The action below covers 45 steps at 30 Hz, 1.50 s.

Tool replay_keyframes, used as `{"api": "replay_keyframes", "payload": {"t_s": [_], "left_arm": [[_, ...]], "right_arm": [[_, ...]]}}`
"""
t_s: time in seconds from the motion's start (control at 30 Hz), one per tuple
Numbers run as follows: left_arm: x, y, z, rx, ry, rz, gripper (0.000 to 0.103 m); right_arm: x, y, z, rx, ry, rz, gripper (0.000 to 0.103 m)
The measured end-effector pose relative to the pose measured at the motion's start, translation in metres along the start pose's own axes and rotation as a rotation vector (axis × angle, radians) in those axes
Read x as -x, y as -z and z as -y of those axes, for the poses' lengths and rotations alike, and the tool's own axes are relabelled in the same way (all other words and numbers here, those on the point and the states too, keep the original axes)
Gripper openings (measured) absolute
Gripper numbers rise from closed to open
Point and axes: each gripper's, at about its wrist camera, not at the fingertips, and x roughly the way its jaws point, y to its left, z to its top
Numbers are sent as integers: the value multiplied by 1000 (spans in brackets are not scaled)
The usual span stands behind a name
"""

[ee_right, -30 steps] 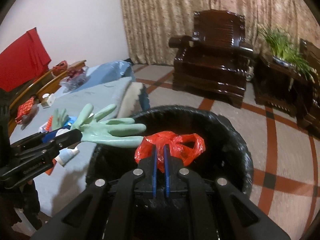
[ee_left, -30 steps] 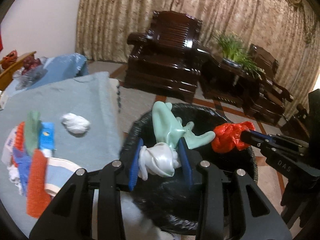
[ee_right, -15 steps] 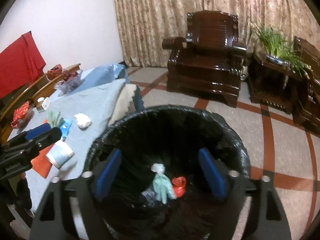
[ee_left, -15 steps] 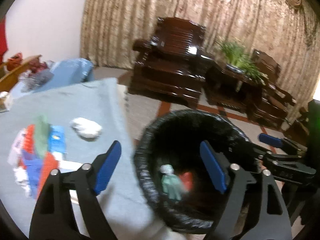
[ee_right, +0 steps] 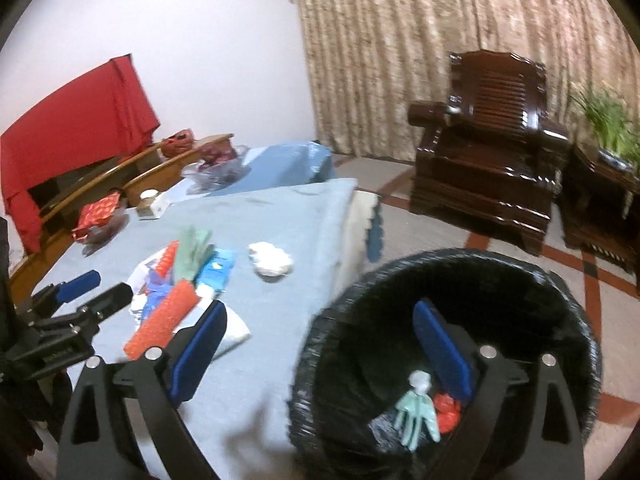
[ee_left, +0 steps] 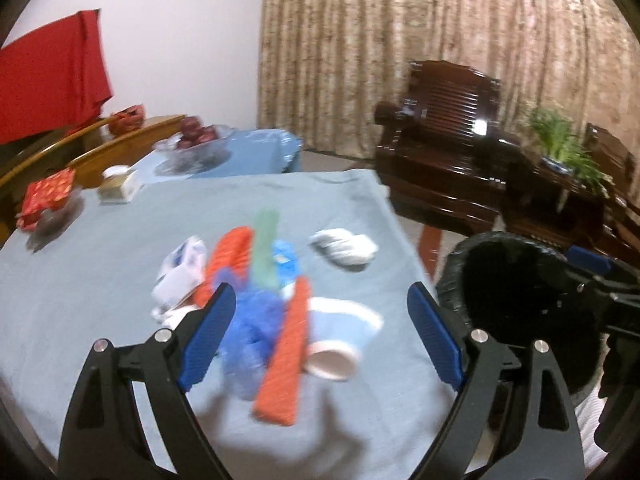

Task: Collect trash
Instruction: 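Grasp the orange foam mesh sleeve from the pile with the left tool, then grasp the blue-and-white paper cup with the right tool while the left tool holds the mesh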

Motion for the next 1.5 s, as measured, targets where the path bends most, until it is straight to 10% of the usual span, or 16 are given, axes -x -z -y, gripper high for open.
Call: {"api": "replay_keyframes", "payload": {"t_s": [0.43,0.8,1.5], "left_arm": [[-27,42,-26,47,-48,-87,62],[-48,58,-20,35,28,-175,12],[12,27,-46,93,-16,-48,11]], "right_arm": [[-27,15,-45,75,-31,-12,92],[-34,19,-48,85,-37,-44,92],[-47,14,-93,108,-111,-33,91]]}}
